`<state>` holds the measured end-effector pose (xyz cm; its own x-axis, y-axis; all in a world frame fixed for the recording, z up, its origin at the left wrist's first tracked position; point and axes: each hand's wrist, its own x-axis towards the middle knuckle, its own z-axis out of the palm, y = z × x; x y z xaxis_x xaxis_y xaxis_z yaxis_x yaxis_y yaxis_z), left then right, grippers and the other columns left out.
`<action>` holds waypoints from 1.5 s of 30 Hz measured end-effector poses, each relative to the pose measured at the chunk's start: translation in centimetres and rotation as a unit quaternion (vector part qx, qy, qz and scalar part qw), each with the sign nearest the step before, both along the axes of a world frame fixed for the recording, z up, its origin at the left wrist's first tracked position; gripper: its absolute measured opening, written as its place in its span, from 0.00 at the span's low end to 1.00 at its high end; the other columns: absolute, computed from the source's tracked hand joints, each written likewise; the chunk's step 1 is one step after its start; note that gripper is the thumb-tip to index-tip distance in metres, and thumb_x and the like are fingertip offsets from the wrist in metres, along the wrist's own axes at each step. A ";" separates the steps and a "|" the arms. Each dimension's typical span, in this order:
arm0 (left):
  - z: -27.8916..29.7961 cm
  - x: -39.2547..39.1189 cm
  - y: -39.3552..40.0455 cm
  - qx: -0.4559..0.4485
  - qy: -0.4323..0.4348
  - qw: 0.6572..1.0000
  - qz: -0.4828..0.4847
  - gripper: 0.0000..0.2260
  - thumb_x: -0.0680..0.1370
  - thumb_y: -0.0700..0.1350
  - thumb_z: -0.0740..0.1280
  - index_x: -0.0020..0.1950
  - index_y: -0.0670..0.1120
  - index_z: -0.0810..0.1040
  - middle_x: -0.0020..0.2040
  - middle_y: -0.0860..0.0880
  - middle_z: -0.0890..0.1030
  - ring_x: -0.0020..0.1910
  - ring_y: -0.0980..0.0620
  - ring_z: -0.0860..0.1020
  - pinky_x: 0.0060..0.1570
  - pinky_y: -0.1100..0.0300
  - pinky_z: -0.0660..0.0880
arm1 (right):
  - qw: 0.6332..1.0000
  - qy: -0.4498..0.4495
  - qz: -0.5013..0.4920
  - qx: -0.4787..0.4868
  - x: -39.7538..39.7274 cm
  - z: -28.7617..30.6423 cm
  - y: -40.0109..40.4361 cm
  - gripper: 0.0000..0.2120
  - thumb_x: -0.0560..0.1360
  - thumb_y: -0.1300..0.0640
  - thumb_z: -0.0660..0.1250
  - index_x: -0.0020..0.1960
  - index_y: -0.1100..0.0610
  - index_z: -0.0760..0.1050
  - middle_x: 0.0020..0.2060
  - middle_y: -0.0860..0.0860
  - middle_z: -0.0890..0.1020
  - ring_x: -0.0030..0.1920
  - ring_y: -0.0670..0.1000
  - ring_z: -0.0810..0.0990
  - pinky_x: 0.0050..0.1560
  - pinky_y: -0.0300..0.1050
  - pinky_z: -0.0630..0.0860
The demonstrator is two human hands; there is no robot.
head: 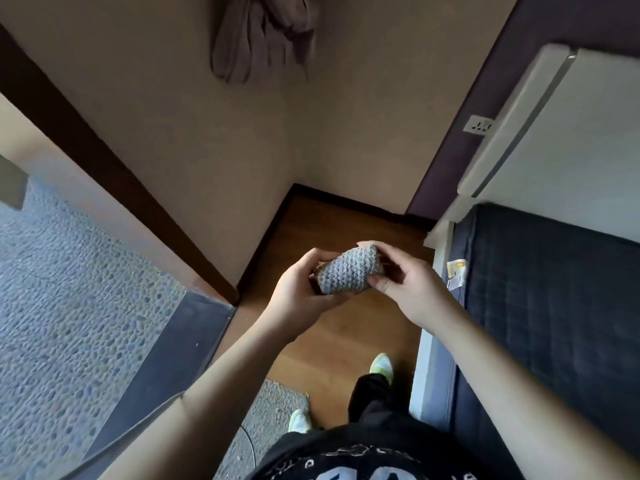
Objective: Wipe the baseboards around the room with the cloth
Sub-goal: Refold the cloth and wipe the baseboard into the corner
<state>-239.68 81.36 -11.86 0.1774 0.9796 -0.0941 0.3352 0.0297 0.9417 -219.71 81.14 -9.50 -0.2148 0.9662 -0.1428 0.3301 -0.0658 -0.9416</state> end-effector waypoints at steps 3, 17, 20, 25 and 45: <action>-0.1 2.5 3.7 0.053 0.064 0.996 0.025 0.24 0.65 0.39 0.81 0.58 0.51 0.79 0.48 0.59 0.82 0.47 0.64 0.80 0.44 0.70 0.75 | 0.996 0.080 -0.001 -0.028 2.1 -1.2 3.9 0.23 0.76 0.64 0.68 0.69 0.53 0.71 0.64 0.44 0.76 0.60 0.33 0.75 0.55 0.26 0.70; 1.8 12.4 15.2 0.171 0.248 0.928 0.221 0.26 0.63 0.37 0.81 0.59 0.42 0.77 0.51 0.46 0.80 0.49 0.52 0.75 0.47 0.61 0.69 | 0.968 0.202 -0.103 -0.112 6.9 -2.3 18.9 0.09 0.81 0.56 0.64 0.59 0.58 0.76 0.48 0.54 0.85 0.50 0.52 0.85 0.51 0.48 0.82; 1.5 11.7 16.8 0.241 0.278 0.914 0.172 0.25 0.67 0.39 0.80 0.62 0.43 0.77 0.57 0.46 0.81 0.56 0.52 0.75 0.52 0.56 0.77 | 0.932 0.303 -0.050 -0.193 6.9 -1.9 20.4 0.16 0.82 0.48 0.57 0.66 0.53 0.73 0.54 0.50 0.84 0.57 0.50 0.82 0.52 0.42 0.80; 0.6 10.2 18.7 0.253 0.249 0.935 0.003 0.20 0.78 0.34 0.68 0.70 0.44 0.75 0.68 0.50 0.77 0.67 0.54 0.74 0.68 0.64 0.69 | 0.932 0.314 -0.024 -0.178 5.7 -2.7 24.3 0.33 0.69 0.36 0.70 0.66 0.56 0.74 0.59 0.56 0.82 0.61 0.53 0.80 0.63 0.52 0.75; 0.1 -2.8 27.9 0.001 -0.091 0.964 0.250 0.26 0.67 0.62 0.73 0.59 0.48 0.82 0.50 0.49 0.85 0.51 0.50 0.83 0.56 0.45 0.79 | 0.951 0.166 0.155 -0.210 -3.7 -3.6 35.9 0.42 0.62 0.29 0.73 0.65 0.57 0.75 0.59 0.59 0.81 0.60 0.59 0.80 0.60 0.57 0.78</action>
